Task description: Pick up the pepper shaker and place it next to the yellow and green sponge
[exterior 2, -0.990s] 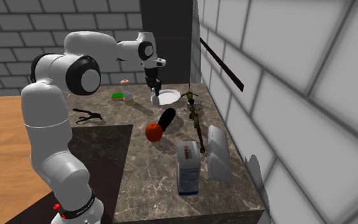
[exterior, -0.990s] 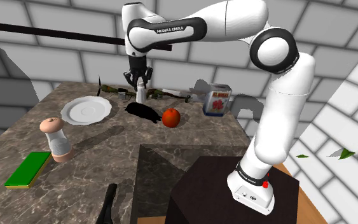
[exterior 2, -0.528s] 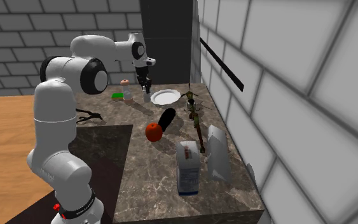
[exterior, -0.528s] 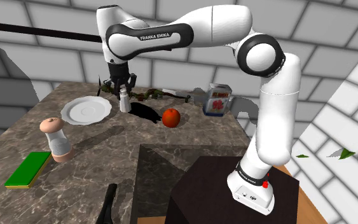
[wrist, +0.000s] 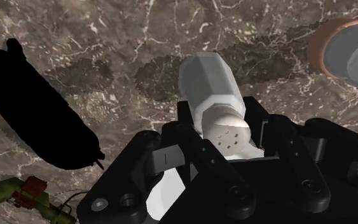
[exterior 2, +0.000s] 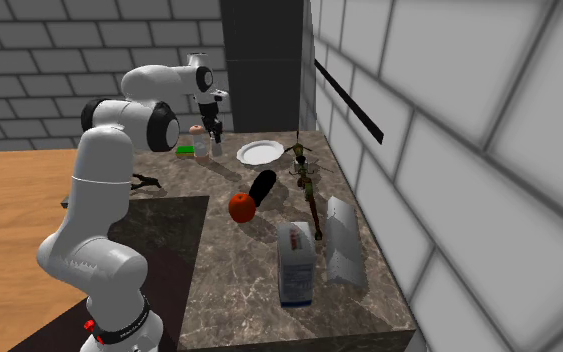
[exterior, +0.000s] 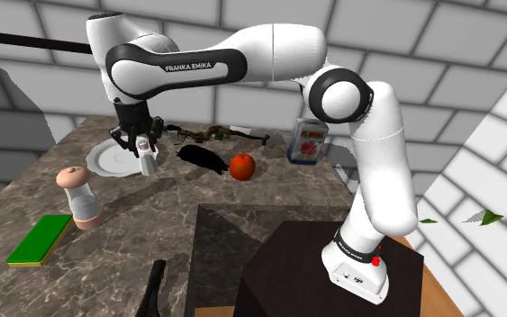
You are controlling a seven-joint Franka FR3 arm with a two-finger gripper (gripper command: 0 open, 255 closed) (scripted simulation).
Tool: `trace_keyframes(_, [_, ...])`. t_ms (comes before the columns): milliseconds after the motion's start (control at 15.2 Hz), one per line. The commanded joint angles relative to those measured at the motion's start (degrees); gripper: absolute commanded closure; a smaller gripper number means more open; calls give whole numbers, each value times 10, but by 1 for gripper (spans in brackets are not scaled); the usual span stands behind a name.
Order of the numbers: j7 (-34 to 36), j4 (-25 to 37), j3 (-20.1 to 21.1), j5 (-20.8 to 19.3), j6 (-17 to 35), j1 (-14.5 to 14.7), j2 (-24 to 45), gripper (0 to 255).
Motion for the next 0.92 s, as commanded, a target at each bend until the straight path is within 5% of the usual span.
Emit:
trace_keyframes(0, [15, 66, 0, -9, -22, 24, 46, 255])
trace_keyframes(264, [38, 259, -5, -27, -95, 88, 167, 255])
trace_keyframes(858, [51, 155, -3, -26, -12, 73, 148, 255])
